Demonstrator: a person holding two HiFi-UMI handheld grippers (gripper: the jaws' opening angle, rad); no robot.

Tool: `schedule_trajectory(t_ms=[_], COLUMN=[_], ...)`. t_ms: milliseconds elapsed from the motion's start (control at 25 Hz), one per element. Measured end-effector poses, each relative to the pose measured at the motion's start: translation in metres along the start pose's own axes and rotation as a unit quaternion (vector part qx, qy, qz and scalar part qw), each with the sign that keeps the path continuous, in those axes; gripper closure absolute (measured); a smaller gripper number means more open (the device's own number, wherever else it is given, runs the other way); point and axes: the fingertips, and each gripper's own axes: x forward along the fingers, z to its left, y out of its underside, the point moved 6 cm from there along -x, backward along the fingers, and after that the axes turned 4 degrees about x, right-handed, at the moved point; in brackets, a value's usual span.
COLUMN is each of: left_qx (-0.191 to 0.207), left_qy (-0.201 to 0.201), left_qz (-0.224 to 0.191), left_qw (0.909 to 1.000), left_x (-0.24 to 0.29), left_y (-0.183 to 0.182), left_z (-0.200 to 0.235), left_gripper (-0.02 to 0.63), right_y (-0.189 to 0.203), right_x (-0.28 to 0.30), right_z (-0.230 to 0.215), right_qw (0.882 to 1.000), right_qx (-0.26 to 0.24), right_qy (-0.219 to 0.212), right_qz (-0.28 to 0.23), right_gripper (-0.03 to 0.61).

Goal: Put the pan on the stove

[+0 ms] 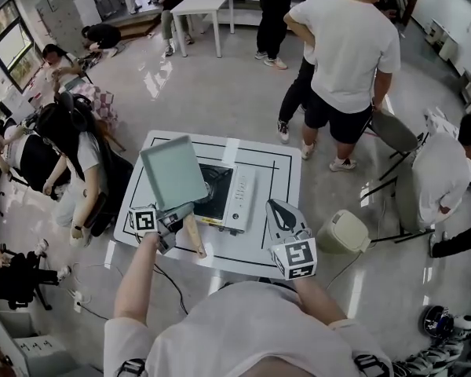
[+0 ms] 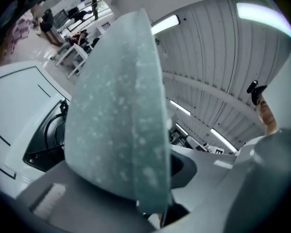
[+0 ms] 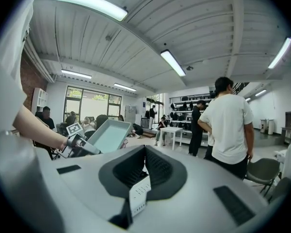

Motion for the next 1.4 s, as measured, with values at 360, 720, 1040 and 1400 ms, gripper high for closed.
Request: schedule_trajectory(t_ms=[360, 720, 1040, 1400], left_qx=[-0.069, -0.210, -0.246, -0.292], left_qy=[0.056, 0.102, 0.108, 0.120], left_qz=[0.088, 0.111, 0.156, 0.182], left_qw=[0.9922, 0.9661, 0.9505, 0.9312], left_x=[0.035, 0.056, 0.069, 0.068], left_y=[0.014, 0.037, 0.054, 0.060], left_z=[0.023, 0.042, 0.054, 0.071], left_gripper=[0.491, 0.486, 0.485, 0.483], right_y=[0.005, 0.017, 0.030, 0.039], right_x=[0.001, -0.002, -0.012, -0.013], right_z=[-0.006, -0.014, -0.019, -0.023], right_qw=[1.000, 0.999, 0.998, 0.996], right_qx=[0.004, 0.019, 0.011, 0.030], right_qy=[0.009, 0.023, 0.040, 0.046], right_qz=[0.012, 0.033, 0.052, 0.073], right_gripper=[0.569, 0.569, 0.569, 0.569])
